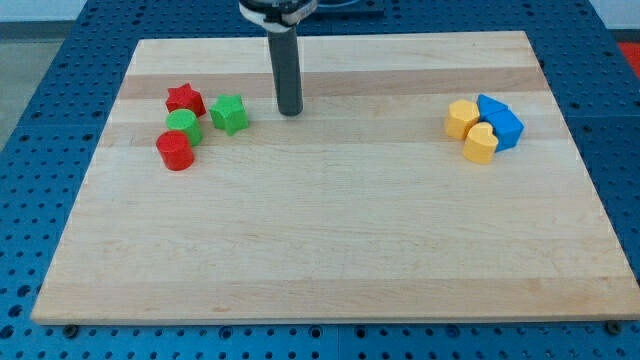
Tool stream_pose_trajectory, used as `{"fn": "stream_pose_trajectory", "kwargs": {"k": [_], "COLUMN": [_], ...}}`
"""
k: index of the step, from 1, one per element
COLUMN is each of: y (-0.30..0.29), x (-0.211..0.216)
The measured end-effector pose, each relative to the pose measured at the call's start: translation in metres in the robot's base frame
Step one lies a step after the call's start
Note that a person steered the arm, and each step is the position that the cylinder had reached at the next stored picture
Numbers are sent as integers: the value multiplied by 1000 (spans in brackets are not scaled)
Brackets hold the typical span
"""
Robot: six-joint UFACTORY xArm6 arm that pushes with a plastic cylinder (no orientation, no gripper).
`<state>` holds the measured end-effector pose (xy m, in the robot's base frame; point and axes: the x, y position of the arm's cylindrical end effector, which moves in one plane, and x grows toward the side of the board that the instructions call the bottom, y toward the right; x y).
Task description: Push green star closer to the green circle
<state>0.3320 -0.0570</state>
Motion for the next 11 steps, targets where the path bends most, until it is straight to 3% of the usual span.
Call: {"fn": "stream_pose_trajectory", "kwargs": {"k": [1, 3, 11], "y": [-3, -62, -113], "x": [-35, -46, 61]}}
